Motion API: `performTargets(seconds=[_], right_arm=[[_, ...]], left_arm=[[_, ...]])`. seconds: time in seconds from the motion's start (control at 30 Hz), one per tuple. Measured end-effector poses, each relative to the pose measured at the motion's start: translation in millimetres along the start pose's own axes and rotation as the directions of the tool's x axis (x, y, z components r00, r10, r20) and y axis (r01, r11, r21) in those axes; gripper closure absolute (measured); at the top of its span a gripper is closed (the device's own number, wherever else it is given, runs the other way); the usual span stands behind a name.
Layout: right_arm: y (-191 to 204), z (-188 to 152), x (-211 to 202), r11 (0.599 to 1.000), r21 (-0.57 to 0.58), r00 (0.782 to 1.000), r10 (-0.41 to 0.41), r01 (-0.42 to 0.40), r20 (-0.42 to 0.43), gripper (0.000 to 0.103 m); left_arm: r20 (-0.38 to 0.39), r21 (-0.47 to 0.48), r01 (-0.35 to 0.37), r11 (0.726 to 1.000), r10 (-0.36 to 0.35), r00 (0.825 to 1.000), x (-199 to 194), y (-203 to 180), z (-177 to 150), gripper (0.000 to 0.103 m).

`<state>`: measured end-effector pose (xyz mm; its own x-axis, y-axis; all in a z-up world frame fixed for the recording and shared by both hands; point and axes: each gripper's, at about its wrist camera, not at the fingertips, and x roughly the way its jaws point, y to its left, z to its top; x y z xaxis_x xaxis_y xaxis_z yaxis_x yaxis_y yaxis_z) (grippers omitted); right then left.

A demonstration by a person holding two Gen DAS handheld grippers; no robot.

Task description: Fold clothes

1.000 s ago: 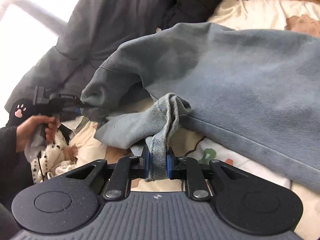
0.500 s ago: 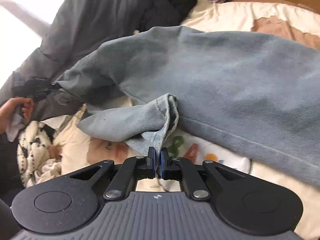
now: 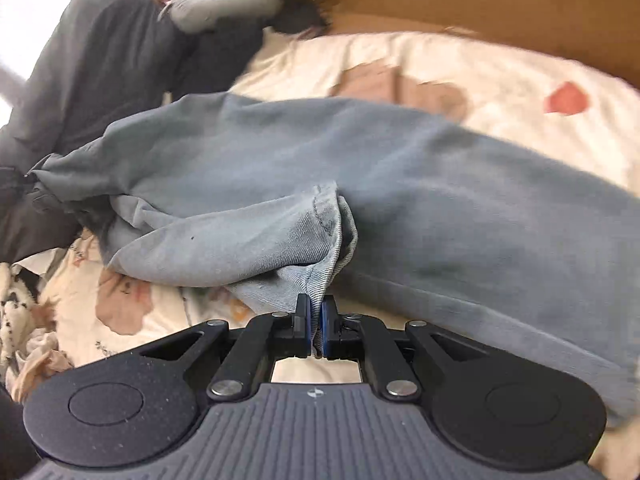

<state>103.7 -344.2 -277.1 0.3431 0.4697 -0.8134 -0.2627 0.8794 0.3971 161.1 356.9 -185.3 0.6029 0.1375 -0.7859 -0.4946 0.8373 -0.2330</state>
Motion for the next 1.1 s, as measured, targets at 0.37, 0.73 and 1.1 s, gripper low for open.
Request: performTargets(seconds=[0.37, 0.73, 1.1], right_arm=[[-46, -18, -85, 0.971, 0.068, 0.972, -0.231, 0.228, 0.041, 0.100], [-85, -58, -161, 0.892, 0.166, 0.902, -0.430, 0.420, 0.029, 0.101], [-93, -104, -198, 0.830, 0.235, 0.858, -0.512, 0.505, -0.036, 0.101]], left_arm=[[-0.032, 0.009, 0.015, 1.000, -0.015, 0.999, -8, 1, -5, 0.097], [-0.148, -0.025, 0.049, 0.998, -0.052, 0.988, -14, 3, -53, 0.097], [-0.284, -0.071, 0.055, 0.996, -0.073, 0.956, -12, 18, -117, 0.097]])
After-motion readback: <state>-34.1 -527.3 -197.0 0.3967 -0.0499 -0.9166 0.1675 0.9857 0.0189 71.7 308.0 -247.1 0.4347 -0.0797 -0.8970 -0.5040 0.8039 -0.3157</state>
